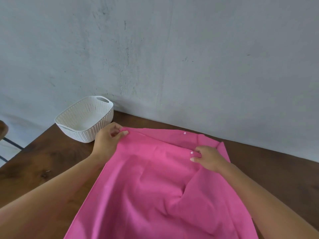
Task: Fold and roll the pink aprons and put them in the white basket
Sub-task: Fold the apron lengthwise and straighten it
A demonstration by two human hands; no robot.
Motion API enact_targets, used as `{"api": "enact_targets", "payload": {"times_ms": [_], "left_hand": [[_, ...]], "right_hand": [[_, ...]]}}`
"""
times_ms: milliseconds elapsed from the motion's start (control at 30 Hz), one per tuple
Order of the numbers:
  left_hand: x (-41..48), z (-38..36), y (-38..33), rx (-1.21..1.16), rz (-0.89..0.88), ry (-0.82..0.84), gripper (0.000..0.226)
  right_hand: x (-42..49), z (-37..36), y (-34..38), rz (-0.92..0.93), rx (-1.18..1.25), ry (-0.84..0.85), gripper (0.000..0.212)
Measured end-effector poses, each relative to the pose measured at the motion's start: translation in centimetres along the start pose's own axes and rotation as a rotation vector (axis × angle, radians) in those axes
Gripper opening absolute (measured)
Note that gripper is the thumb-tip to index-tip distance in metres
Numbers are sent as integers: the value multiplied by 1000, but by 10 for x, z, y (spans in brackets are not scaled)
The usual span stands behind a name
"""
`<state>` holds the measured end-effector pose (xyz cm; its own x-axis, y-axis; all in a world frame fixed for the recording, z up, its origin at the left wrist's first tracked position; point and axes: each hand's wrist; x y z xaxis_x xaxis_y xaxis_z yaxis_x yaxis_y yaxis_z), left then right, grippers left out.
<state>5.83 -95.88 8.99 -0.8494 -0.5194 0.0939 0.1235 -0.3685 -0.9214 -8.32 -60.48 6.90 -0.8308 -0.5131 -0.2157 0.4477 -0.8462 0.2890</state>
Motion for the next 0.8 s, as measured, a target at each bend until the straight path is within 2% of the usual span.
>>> {"api": "enact_targets", "payload": {"times_ms": [133,267,500,800], "left_hand": [[-13,6,5,-8,17,-10,12],[-29,3,18,-1,62,-11,11],[-47,-5,55,-5,96,32,15],[-53,-8,78,69,72,31,15]], "right_hand": [[-16,4,6,44,-64,-99,21],[-50,13,23,150,-95,-294,12],[-134,-10,64,233,-221,-500,19],[-188,-101,86,157,-103,-382,15]]}}
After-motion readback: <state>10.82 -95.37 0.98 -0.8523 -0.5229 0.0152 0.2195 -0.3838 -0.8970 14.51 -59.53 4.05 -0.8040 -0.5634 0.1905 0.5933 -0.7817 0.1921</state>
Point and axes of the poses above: each hand's wrist, its own x-axis towards the middle knuckle, its own z-axis out of the back of the hand, y = z × x, and after that the axes turned 4 degrees about z, right-handed
